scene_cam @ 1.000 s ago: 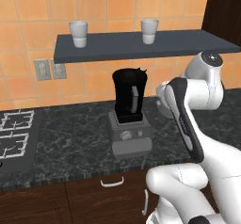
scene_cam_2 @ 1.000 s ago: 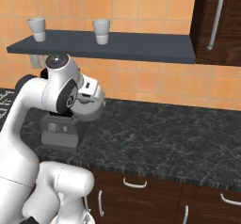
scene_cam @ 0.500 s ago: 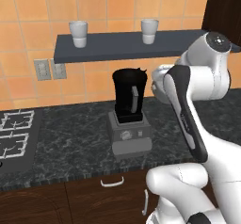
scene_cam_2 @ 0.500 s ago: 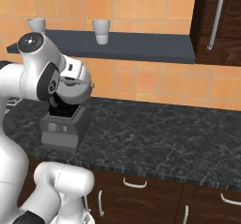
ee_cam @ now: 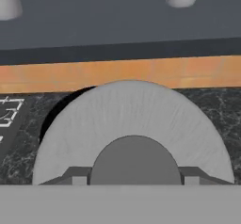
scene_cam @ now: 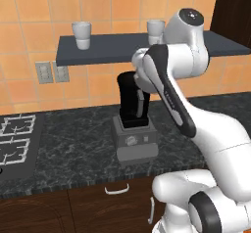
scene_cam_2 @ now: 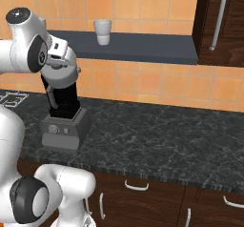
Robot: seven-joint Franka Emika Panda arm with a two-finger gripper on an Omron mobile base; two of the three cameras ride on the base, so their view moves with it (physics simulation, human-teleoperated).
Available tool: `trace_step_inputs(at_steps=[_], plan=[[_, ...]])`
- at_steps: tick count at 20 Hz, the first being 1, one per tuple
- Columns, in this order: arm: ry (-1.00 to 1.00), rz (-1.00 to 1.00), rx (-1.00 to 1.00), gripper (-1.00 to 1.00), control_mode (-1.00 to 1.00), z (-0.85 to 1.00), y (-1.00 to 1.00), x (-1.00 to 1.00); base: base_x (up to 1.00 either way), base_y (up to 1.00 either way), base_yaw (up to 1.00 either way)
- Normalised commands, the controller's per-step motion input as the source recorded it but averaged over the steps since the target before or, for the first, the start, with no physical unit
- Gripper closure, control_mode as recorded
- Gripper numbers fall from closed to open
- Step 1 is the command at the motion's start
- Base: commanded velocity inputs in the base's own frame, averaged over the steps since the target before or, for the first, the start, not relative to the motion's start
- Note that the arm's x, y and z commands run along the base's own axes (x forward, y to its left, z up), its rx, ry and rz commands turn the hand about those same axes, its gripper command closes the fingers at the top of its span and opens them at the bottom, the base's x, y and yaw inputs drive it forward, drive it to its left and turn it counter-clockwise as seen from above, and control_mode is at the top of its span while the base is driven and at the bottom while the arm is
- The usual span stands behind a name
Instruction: Close the lid blender by securely placing the lid on top.
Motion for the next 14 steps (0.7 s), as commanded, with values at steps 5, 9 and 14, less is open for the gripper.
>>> trace_step_inputs(at_steps=[5, 9, 14], plan=[[0.23, 0.0, 0.0, 1.0, -1.0, 0.14, 0.38, 0.58, 0.0, 0.0, 0.0], [0.2, 0.0, -0.02, 1.0, -1.0, 0.05, 0.26, 0.51, 0.0, 0.0, 0.0], [-0.03, 0.0, -0.01, 1.0, -1.0, 0.0, 0.05, 0.12, 0.0, 0.0, 0.0]])
